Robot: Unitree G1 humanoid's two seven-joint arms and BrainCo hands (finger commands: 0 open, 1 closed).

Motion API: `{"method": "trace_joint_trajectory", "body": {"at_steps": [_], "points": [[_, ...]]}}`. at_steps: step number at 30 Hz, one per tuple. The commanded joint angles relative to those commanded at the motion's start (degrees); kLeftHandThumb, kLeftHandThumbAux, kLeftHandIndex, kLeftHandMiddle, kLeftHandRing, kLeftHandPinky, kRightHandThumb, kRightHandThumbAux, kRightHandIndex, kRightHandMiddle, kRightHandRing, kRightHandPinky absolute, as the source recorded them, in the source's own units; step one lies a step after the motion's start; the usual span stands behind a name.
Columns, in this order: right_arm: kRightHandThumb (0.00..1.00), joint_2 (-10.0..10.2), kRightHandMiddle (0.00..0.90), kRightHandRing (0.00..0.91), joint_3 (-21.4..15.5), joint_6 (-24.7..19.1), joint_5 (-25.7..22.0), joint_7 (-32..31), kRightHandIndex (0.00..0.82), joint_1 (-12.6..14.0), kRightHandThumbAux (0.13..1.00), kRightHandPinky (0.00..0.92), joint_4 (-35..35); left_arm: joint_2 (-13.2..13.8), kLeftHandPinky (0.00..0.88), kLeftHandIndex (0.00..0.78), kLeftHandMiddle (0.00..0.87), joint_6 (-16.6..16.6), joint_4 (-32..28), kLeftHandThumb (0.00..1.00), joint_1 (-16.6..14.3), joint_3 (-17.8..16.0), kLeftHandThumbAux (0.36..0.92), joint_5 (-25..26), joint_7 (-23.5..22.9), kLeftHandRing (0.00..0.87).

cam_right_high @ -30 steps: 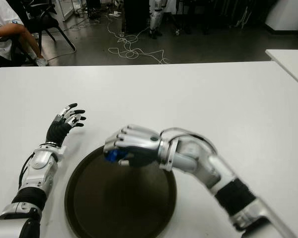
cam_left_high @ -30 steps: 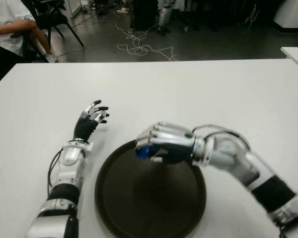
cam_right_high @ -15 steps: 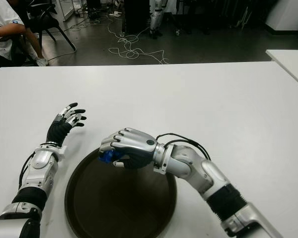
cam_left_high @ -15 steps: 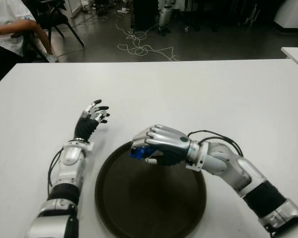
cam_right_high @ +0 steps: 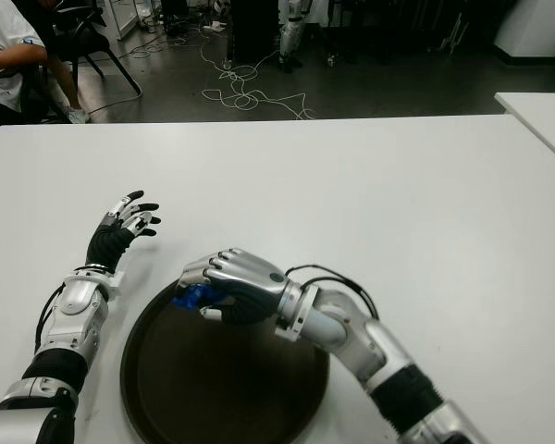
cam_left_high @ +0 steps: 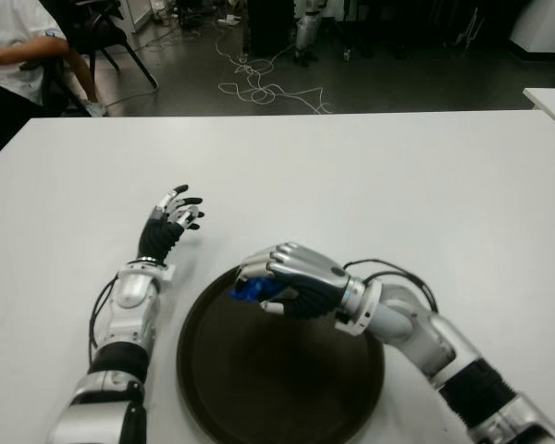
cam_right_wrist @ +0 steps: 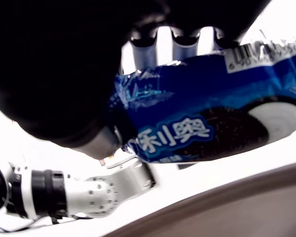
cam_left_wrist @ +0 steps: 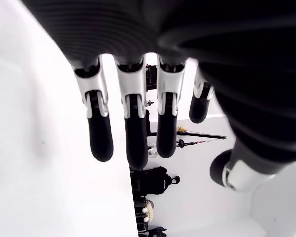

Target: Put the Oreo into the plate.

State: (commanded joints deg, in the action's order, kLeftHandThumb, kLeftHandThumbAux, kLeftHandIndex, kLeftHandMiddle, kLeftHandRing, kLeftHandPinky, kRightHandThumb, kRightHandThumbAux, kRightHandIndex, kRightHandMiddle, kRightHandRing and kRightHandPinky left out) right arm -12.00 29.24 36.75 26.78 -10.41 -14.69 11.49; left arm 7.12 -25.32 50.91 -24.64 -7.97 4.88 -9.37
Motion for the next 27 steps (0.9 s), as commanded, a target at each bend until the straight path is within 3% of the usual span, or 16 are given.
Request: {"method": "trace_joint_trajectory", "body": {"at_steps": [7, 18, 22, 27], "points": [[0.687, 2.4, 0.727, 0.729, 0.1, 0.2, -4.3, -2.5, 0.431, -0.5, 0.733, 0.726, 2.8, -0.1, 0.385, 0.154, 0.295, -0.1, 0.3, 0.252, -0.1, 0.1, 0.614, -0.2, 0.6, 0.328], [0.685, 3.5, 0.744, 0.745, 0.0, -1.3, -12.3, -10.2, 0.432, -0.6, 0.735, 0.738, 3.9, -0.1, 0.381, 0.171, 0.315, 0.0, 0.3, 0.245, -0.3, 0.3, 0.622, -0.4, 0.8, 0.334], [0.684, 4.0, 0.730, 0.732, -0.5, 0.6, -13.3, -10.5, 0.430, -0.5, 0.735, 0.725, 4.9, -0.1, 0.378, 0.168, 0.311, 0.2, 0.4, 0.242, -0.3, 0.3, 0.620, -0.4, 0.9, 0.331], [0.679, 6.1, 0.632, 0.643, -1.6, 6.3, -14.8, -8.4, 0.425, -0.2, 0.738, 0.634, 7.6, 0.0, 0.377, 0.165, 0.307, 0.2, 0.6, 0.250, -0.4, 0.3, 0.618, -0.3, 0.5, 0.331]]}}
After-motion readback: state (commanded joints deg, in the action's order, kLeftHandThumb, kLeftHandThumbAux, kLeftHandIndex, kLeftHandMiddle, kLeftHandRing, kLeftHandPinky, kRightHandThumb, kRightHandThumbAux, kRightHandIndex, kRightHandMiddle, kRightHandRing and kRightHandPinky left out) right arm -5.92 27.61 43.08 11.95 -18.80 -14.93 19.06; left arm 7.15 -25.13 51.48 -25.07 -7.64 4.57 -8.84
